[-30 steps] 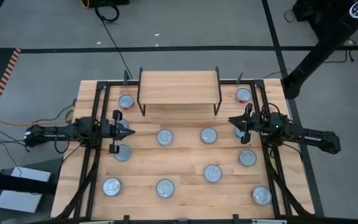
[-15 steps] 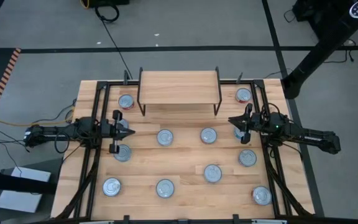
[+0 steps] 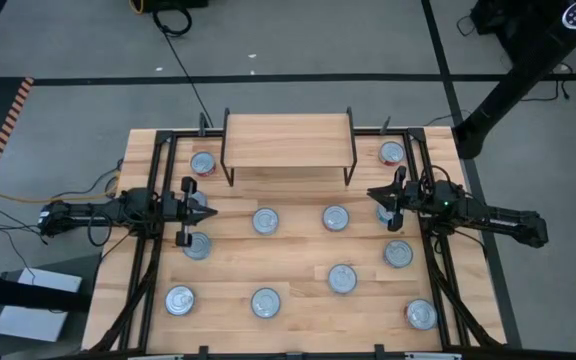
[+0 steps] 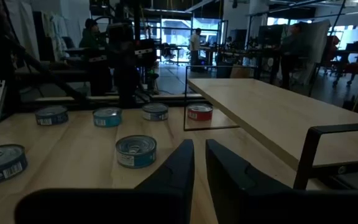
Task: Stack canned seafood by type on shelf
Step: Put the blue tuna can on the shelf
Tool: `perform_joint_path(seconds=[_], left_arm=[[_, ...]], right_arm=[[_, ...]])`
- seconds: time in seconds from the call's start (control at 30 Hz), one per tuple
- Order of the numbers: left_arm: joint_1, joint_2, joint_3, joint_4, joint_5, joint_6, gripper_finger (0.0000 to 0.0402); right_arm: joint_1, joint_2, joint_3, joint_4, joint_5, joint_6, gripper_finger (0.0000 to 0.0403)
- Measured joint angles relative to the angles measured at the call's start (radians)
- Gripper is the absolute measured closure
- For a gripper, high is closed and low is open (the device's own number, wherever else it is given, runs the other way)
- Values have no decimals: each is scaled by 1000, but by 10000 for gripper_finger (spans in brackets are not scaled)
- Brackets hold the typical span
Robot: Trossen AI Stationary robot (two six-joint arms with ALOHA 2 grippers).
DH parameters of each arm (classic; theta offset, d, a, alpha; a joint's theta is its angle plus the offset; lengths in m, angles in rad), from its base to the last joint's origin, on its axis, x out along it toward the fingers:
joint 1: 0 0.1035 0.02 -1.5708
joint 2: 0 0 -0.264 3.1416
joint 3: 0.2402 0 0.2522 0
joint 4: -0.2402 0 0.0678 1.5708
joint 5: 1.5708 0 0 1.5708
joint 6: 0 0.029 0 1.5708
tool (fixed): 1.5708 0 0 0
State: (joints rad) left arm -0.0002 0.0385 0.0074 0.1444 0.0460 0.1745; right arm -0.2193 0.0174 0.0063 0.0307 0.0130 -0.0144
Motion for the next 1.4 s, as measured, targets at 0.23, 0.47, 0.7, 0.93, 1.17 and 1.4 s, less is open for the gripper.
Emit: perform_joint_path(seconds=[0.23, 0.47, 0.7, 0.93, 1.17, 1.4], left_arm=[[0, 0, 0, 0, 0, 0, 382], [0, 0, 0, 0, 0, 0, 382], [0, 0, 0, 0, 0, 0, 382], [0, 0, 0, 0, 0, 0, 382], [0, 0, 0, 0, 0, 0, 382], [0, 0, 0, 1, -7, 0, 382]], right_arm=[[1, 0, 0, 139, -4, 133, 349], [2, 0, 1, 304, -14, 327, 349], [27, 51, 1, 355, -97, 413, 366], [106, 191, 16, 395, -56, 310, 394], [169, 389, 76, 401, -51, 291, 398], [242, 600, 198, 403, -40, 203, 397]])
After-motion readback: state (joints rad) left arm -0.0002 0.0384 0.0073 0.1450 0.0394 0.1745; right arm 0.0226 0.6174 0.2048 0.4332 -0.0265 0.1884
